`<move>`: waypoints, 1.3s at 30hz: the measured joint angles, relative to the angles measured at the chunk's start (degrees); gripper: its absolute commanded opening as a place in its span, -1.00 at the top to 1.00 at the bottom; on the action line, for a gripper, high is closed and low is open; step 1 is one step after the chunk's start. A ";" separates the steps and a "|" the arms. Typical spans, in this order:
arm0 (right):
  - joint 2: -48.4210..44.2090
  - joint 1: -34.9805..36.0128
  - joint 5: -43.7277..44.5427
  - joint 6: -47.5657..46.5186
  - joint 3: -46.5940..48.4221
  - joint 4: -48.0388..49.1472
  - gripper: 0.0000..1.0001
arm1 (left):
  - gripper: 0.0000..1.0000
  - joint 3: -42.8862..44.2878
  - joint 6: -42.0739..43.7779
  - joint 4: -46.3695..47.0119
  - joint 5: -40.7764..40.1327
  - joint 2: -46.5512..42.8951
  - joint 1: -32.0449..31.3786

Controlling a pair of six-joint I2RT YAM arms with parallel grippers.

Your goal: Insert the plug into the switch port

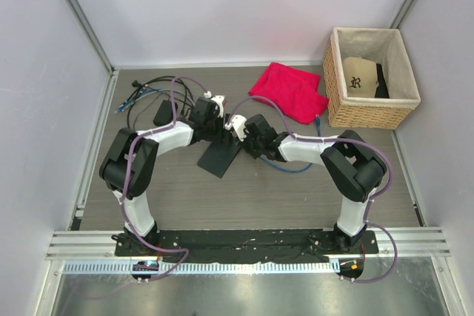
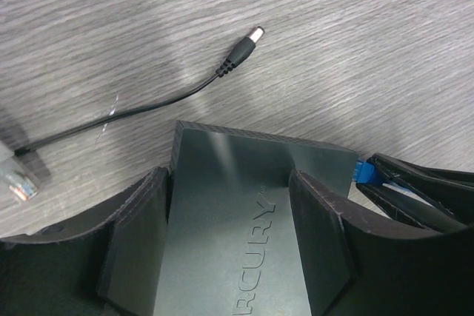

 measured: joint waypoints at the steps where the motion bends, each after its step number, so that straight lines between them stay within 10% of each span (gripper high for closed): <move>1: 0.00 0.00 0.11 0.13 -0.07 0.04 0.90 | -0.39 0.00 -0.13 -0.09 -0.50 -0.07 -0.04; 23: -23.02 0.68 3.61 7.96 -16.79 9.05 -0.84 | -0.67 4.50 -6.75 -13.38 -22.60 -4.83 -3.82; 39: -33.03 -0.68 11.23 12.79 -23.82 10.86 -0.91 | 0.01 15.41 -9.29 -15.30 -36.72 7.67 0.26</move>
